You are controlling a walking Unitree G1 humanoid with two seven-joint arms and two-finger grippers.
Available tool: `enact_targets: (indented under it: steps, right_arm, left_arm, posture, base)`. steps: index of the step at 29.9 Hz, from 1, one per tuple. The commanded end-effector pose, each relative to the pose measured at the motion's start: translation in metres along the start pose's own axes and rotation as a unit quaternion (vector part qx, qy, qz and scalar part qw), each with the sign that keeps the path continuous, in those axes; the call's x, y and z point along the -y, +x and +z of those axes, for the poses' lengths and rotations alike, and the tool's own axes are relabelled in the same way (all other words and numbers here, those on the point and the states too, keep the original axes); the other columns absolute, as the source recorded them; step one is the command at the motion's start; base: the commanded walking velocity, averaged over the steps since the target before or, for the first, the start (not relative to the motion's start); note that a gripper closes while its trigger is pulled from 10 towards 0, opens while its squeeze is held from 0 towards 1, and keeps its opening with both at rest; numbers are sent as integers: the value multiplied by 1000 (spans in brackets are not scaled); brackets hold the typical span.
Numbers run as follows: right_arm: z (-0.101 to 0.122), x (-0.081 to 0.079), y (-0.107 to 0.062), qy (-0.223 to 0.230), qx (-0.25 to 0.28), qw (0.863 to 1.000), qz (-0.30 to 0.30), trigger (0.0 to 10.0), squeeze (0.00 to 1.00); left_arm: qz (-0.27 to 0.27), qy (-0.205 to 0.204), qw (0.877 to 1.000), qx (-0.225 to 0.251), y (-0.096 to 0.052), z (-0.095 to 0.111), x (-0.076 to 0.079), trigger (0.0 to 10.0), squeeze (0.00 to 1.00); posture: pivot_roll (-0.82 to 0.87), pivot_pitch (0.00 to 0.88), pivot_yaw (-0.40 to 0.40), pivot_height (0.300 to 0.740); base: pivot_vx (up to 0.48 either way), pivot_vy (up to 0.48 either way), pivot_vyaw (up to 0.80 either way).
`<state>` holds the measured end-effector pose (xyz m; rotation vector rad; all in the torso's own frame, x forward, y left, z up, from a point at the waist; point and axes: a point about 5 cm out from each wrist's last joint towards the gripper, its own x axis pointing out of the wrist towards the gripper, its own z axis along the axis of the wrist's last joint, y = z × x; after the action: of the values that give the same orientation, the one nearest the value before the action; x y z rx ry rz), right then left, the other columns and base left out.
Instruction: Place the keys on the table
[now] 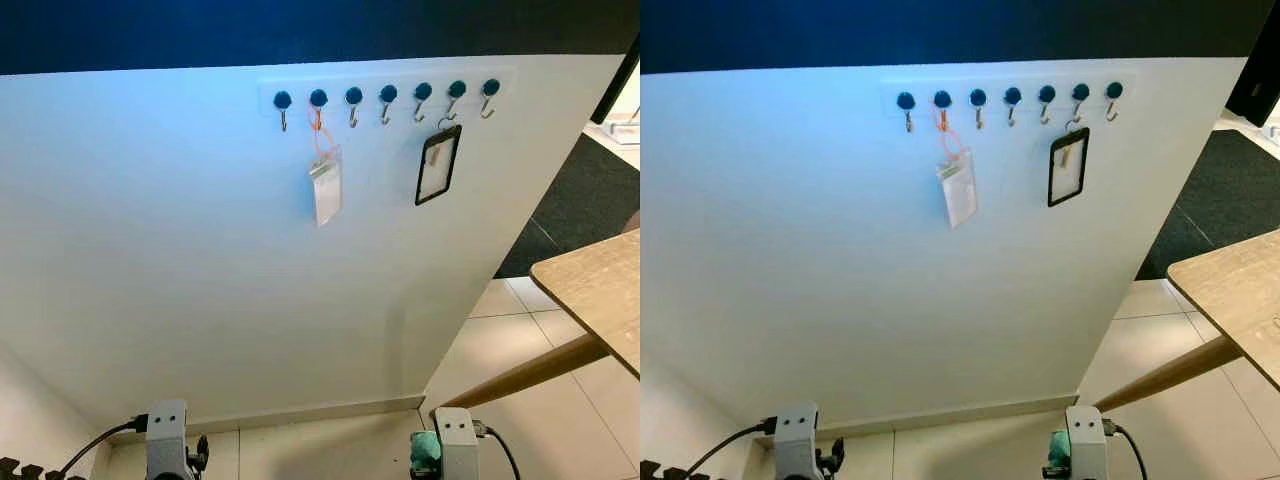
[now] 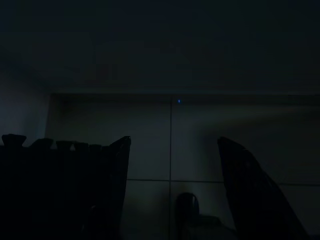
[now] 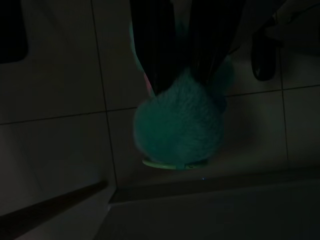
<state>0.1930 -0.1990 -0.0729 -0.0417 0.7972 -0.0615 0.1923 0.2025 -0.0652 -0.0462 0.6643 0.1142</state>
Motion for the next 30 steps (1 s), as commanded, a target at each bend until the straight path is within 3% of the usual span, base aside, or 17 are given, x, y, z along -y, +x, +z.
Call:
enact_targets:
  steps: [1, 30]
  right_arm:
    - [-6, 3, -2, -4, -12, 1000, -5, 10000, 0]
    - [-9, 3, -2, -7, -18, 1000, -7, 10000, 0]
  left_arm:
    - [3, 2, 1000, -7, -1, -4, -1, 10000, 0]
    - [2, 8, 1000, -11, -2, -7, -1, 10000, 0]
  posture:
    - [0, 88, 8, 740]
    - [1, 91, 8, 740]
  base:
    - [0, 0, 0]
    - [0, 0, 0]
